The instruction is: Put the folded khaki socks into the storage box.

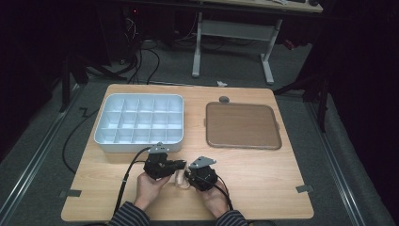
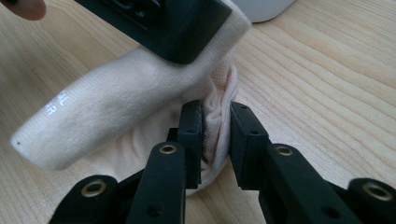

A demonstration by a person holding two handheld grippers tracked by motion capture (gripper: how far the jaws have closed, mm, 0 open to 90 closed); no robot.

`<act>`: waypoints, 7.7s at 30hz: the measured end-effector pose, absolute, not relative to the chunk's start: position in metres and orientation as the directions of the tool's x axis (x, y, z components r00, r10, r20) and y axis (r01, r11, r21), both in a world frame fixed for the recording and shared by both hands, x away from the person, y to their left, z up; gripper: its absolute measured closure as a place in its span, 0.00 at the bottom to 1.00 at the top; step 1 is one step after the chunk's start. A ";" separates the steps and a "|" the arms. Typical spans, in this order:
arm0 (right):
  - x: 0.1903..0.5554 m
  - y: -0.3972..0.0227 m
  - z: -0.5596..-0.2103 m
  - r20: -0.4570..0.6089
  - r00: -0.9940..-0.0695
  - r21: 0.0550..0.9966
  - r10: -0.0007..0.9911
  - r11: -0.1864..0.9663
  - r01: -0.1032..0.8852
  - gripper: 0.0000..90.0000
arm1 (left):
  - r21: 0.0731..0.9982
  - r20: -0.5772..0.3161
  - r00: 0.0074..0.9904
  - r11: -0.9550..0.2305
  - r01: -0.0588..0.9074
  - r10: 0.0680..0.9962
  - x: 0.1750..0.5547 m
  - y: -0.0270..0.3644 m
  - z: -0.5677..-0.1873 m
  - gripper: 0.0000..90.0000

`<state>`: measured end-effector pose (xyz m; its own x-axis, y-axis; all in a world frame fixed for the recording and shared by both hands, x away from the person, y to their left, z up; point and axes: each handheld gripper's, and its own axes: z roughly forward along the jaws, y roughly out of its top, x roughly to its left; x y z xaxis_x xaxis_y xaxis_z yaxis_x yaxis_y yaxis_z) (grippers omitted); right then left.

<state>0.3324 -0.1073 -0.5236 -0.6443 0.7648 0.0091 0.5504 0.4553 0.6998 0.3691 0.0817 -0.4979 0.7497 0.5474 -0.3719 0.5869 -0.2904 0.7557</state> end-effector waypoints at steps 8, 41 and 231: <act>0.334 -0.108 -0.524 0.015 -0.651 0.701 0.759 0.456 0.548 0.85 | 0.767 -0.379 0.758 -0.277 0.578 0.531 0.370 0.080 -0.496 0.95; 0.307 -0.123 -0.504 0.082 -0.653 0.760 0.753 0.376 0.529 0.73 | 0.740 -0.323 0.750 -0.341 0.580 0.577 0.377 0.067 -0.510 0.95; 0.317 -0.274 -0.531 -0.014 -0.286 0.729 0.958 0.205 0.653 0.43 | 0.679 -0.355 0.703 -0.346 0.647 0.617 0.376 0.077 -0.512 0.85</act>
<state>0.3167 -0.2739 -0.5309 -0.2858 0.9582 -0.0136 0.6527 0.2050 0.7294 0.3760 0.0771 -0.5124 0.7027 0.6167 -0.3548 0.6469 -0.3462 0.6795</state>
